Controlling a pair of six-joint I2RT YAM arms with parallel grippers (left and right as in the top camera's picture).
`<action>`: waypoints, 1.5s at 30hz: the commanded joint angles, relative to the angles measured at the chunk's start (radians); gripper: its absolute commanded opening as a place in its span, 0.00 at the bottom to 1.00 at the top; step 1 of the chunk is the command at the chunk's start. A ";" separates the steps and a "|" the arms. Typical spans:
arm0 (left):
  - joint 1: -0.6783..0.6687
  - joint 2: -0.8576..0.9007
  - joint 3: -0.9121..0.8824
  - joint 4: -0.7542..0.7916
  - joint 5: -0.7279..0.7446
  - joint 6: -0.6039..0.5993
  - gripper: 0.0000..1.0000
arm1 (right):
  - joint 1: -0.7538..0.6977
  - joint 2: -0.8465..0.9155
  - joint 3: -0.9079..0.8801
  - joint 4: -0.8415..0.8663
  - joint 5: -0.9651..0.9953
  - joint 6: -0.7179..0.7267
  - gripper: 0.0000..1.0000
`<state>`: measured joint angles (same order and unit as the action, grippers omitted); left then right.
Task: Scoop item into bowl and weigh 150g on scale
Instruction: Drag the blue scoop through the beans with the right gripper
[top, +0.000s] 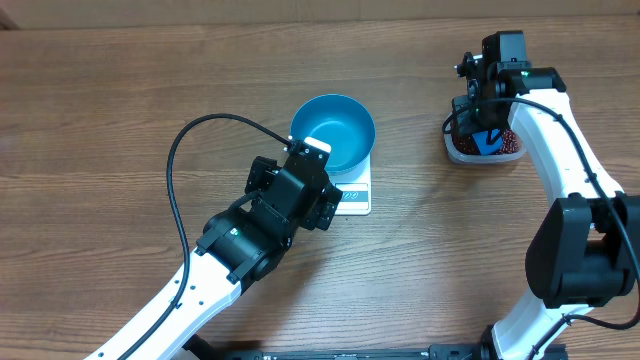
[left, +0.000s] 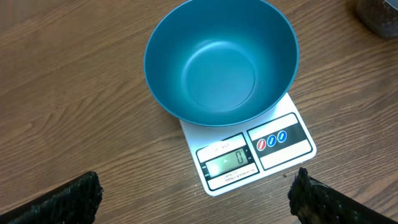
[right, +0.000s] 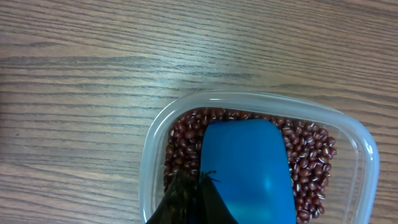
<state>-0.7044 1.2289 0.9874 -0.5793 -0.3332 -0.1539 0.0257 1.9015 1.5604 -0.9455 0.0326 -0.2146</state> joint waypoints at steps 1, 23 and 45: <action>0.004 0.000 0.023 0.003 -0.006 0.000 1.00 | 0.000 0.027 -0.019 -0.016 -0.107 0.059 0.04; 0.004 0.000 0.023 0.003 -0.006 0.000 1.00 | -0.177 0.027 -0.019 -0.041 -0.432 0.114 0.04; 0.004 0.000 0.023 0.003 -0.006 0.000 1.00 | -0.179 0.027 -0.019 -0.011 -0.483 0.258 0.04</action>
<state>-0.7044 1.2289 0.9874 -0.5793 -0.3336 -0.1539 -0.1638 1.9079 1.5604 -0.9489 -0.3405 0.0124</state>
